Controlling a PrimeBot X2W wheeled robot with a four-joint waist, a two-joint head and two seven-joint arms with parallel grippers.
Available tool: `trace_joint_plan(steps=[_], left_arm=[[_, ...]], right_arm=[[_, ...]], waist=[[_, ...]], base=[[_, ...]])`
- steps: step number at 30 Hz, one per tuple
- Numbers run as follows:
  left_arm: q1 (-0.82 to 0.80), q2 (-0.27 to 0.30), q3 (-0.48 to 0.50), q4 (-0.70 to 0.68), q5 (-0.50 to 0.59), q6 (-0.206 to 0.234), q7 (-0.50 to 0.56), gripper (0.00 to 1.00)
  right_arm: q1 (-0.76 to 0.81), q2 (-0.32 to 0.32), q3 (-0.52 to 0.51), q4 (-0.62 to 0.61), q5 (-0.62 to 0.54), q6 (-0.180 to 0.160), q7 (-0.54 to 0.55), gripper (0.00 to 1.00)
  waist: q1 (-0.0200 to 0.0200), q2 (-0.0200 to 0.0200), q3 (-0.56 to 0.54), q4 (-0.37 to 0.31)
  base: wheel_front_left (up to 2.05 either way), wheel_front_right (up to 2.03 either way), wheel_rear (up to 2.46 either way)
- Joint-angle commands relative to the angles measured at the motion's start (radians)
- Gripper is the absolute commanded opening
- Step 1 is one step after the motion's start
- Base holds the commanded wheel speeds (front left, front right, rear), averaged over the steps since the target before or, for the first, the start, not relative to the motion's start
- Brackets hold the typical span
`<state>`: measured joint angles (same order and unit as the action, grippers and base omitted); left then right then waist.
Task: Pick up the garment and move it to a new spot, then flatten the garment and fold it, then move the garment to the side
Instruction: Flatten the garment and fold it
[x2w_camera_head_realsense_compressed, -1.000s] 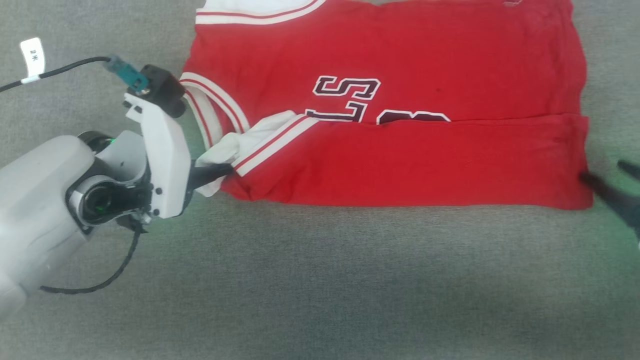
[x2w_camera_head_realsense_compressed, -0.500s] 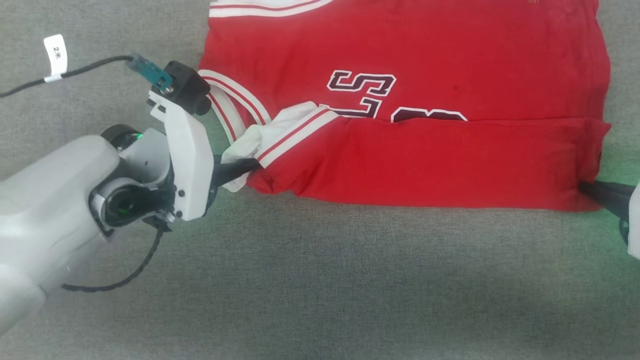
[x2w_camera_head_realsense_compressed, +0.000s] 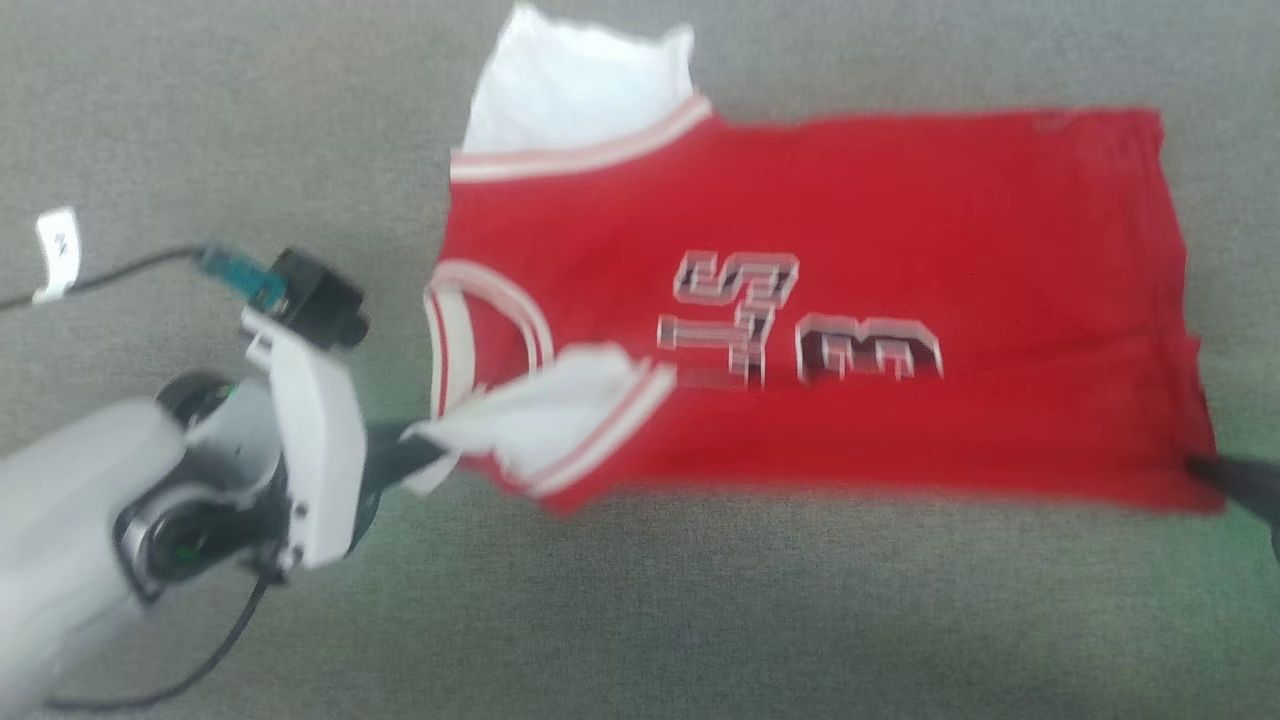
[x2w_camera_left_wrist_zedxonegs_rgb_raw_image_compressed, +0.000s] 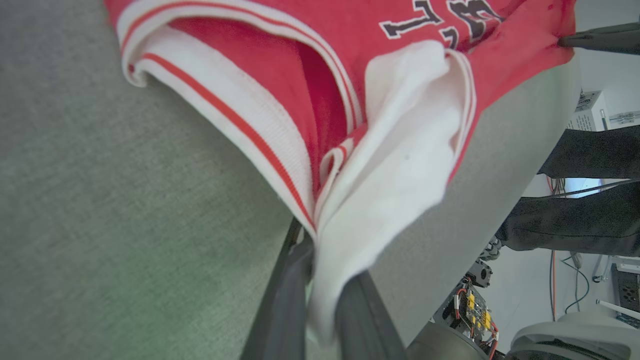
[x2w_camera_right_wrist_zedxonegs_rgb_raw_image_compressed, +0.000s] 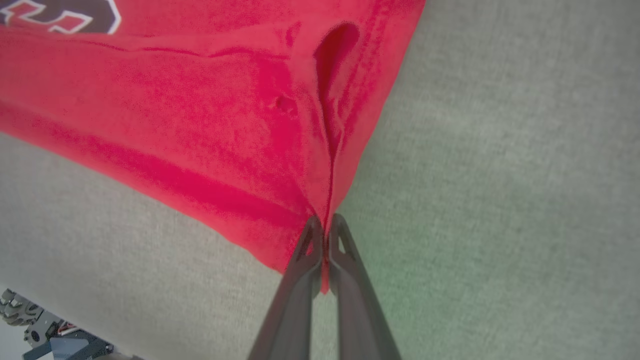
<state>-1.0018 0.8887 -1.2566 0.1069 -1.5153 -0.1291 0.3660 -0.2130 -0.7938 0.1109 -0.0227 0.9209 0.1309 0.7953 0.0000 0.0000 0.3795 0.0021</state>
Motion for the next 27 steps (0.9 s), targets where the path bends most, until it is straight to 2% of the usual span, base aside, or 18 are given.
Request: trace_joint_plan(steps=[1,6,11,12,13,14,15,16,17,22,27], left_arm=[[0.031,0.025,-0.003,-0.024,-0.012,-0.001,-0.011,0.00],[0.108,0.088,-0.010,-0.096,-0.010,-0.001,-0.023,0.00],[0.154,0.098,-0.011,-0.121,-0.001,-0.001,-0.056,0.00],[0.159,0.096,-0.011,-0.120,-0.001,-0.001,-0.061,0.06],[0.162,0.094,-0.010,-0.119,0.001,-0.001,-0.068,0.29],[0.162,0.094,-0.010,-0.119,0.001,-0.001,-0.068,0.29],[0.162,0.093,-0.005,-0.119,0.008,-0.001,-0.083,0.44],[0.163,0.093,0.000,-0.116,0.008,-0.001,-0.099,0.90],[0.166,0.095,0.006,-0.112,0.006,0.000,-0.114,1.00],[0.156,0.130,0.046,-0.100,0.046,0.009,-0.207,1.00],[0.126,0.131,0.112,-0.036,0.124,0.072,-0.375,1.00]], right_arm=[[0.036,-0.015,-0.007,-0.010,0.013,0.000,0.009,0.00],[0.130,-0.039,-0.035,-0.051,0.042,0.000,0.021,0.00],[0.174,-0.030,-0.067,-0.075,0.046,0.000,-0.009,0.00],[0.176,-0.025,-0.073,-0.076,0.038,0.000,-0.020,0.16],[0.176,-0.021,-0.078,-0.076,0.030,0.000,-0.033,0.46],[0.176,-0.021,-0.078,-0.076,0.030,0.000,-0.033,0.46],[0.176,-0.014,-0.083,-0.076,0.023,0.000,-0.047,0.75],[0.175,-0.009,-0.087,-0.078,0.014,0.000,-0.063,1.00],[0.174,-0.001,-0.097,-0.075,0.003,0.000,-0.081,1.00],[0.152,0.027,-0.136,-0.084,-0.062,0.000,-0.206,1.00],[0.094,0.088,-0.144,-0.084,-0.158,0.000,-0.414,1.00]], waist=[[0.0000,0.0000,-0.019,0.001],[0.0000,0.0000,-0.039,-0.001],[0.0000,0.0000,-0.051,-0.004],[0.0000,0.0000,-0.052,-0.005],[0.0000,0.0000,-0.053,-0.005],[0.0000,0.0000,-0.053,-0.005],[0.0000,0.0000,-0.054,-0.006],[0.0000,0.0000,-0.055,-0.006],[0.0000,0.0000,-0.057,-0.007],[0.0000,0.0000,-0.061,-0.021],[0.0000,0.0000,-0.052,-0.051]], base=[[0.00,0.00,0.00],[0.00,0.00,0.00],[0.00,0.00,0.00],[0.00,0.00,0.00],[0.00,0.00,0.00],[0.00,0.00,0.00],[0.00,0.00,0.00],[0.00,0.00,0.00],[0.00,0.00,0.00],[0.00,0.00,0.00],[0.00,0.00,0.00]])
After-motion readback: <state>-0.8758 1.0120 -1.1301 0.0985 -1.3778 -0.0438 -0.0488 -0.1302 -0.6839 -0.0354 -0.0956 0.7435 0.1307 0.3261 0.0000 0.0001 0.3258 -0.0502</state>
